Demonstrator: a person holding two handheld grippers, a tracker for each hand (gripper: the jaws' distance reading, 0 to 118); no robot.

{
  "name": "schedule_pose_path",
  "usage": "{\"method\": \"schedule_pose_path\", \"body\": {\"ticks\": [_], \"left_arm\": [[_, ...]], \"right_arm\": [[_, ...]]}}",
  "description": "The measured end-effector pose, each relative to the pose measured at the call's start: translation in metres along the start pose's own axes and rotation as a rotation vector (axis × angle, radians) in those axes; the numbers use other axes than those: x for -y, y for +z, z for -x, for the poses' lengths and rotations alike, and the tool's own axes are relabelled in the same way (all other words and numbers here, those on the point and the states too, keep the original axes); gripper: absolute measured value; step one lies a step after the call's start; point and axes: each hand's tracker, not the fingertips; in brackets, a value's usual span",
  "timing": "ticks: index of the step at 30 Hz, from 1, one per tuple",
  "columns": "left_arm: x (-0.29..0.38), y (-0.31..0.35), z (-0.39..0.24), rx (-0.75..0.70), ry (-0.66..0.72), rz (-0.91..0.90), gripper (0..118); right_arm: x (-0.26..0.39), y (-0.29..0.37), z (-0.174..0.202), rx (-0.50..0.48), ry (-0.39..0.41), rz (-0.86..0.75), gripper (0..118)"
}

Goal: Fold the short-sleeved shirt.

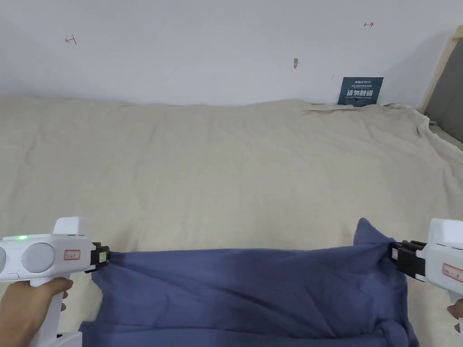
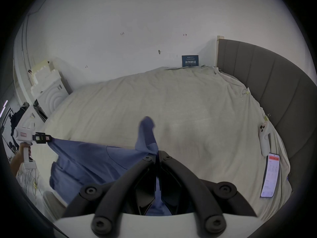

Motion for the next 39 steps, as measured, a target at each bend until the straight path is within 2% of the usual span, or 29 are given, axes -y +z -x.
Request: {"method": "schedule_pose_path", "body": {"ticks": [9, 16, 26, 36, 38, 39], "left_arm": [[0.045, 0.050, 0.010, -0.001, 0.008, -0.017, 0], [0.101, 0.071, 0.012, -0.012, -0.010, 0.019, 0], [0.166, 0.061, 0.009, -0.054, -0.049, 0.074, 0], [0.198, 0.037, 0.014, -0.091, -0.045, 0.121, 1], [0.199, 0.039, 0.012, -0.094, -0.040, 0.121, 4], [0.198, 0.039, 0.011, -0.093, -0.038, 0.124, 12]], "right_arm": [[0.042, 0.062, -0.012, -0.032, -0.040, -0.009, 0], [0.095, 0.085, -0.018, -0.021, -0.086, 0.045, 0], [0.168, 0.066, -0.030, 0.043, -0.183, 0.173, 0], [0.193, 0.037, -0.026, 0.127, -0.172, 0.248, 1], [0.191, 0.036, -0.023, 0.138, -0.162, 0.254, 1], [0.189, 0.039, -0.021, 0.141, -0.153, 0.254, 2]]}}
